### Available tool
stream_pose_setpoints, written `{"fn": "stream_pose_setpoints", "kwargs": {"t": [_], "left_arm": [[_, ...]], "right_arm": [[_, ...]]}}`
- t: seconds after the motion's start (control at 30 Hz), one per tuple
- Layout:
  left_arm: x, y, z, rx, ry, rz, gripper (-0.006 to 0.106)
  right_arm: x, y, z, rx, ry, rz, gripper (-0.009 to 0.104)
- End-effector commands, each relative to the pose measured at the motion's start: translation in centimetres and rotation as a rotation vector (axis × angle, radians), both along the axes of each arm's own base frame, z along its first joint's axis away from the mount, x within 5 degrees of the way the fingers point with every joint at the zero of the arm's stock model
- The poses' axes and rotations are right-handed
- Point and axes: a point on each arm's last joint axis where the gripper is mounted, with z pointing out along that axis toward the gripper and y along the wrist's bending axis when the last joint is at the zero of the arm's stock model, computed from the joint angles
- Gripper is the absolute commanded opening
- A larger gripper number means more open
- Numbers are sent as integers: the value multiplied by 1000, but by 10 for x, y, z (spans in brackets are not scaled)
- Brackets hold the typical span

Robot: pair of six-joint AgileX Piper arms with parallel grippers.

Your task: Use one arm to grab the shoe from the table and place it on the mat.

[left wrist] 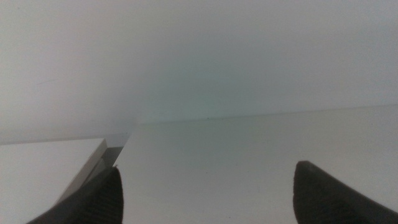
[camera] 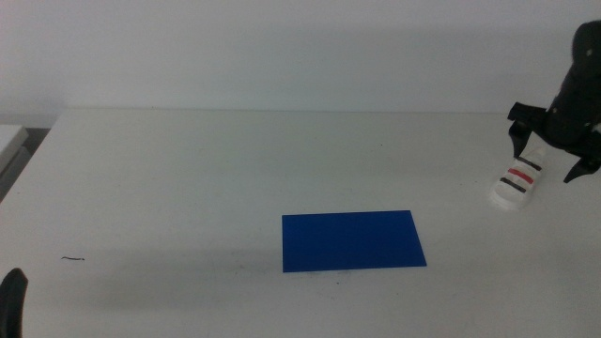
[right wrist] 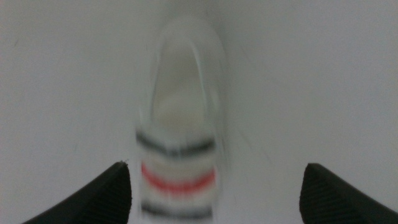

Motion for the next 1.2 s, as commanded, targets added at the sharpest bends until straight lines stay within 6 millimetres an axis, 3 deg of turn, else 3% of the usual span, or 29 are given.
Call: {"fn": "stream_pose_setpoints", "kwargs": {"t": [0.0, 0.13, 0.23, 0.33, 0.47, 0.53, 0.63, 0.73, 0.8, 0.97, 1.07, 1.17], "left_arm": [[0, 0, 1, -5, -7, -2, 94], [0, 0, 1, -5, -7, -2, 94], [0, 0, 1, -5, -7, -2, 94], [0, 0, 1, -5, -7, -2, 94], [0, 0, 1, -5, -7, -2, 94], [0, 0, 1, -5, -7, -2, 94], [0, 0, 1, -5, -7, -2, 94], [0, 0, 1, -5, -7, -2, 94], [0, 0, 1, -5, -7, -2, 94], [0, 0, 1, -5, -7, -2, 94], [0, 0, 1, -5, -7, -2, 94], [0, 0, 1, -5, -7, -2, 94]], "right_arm": [[11, -6, -10, -16, -3, -5, 92], [22, -6, -32, -19, -8, 25, 91], [25, -6, -40, -18, -10, 28, 83], [25, -6, -40, -17, -11, 23, 59], [19, -3, -32, 4, 12, -69, 2], [11, 7, -19, -4, 48, -88, -2], [0, 40, 14, -46, 29, -15, -2], [-13, 89, 40, -52, -29, 48, -2], [-23, 124, 48, -36, -49, 98, -2], [-55, 213, 39, -14, -41, 236, -2], [-68, 240, 32, -4, -32, 239, -2], [-73, 252, 25, -4, -22, 233, -2]]}}
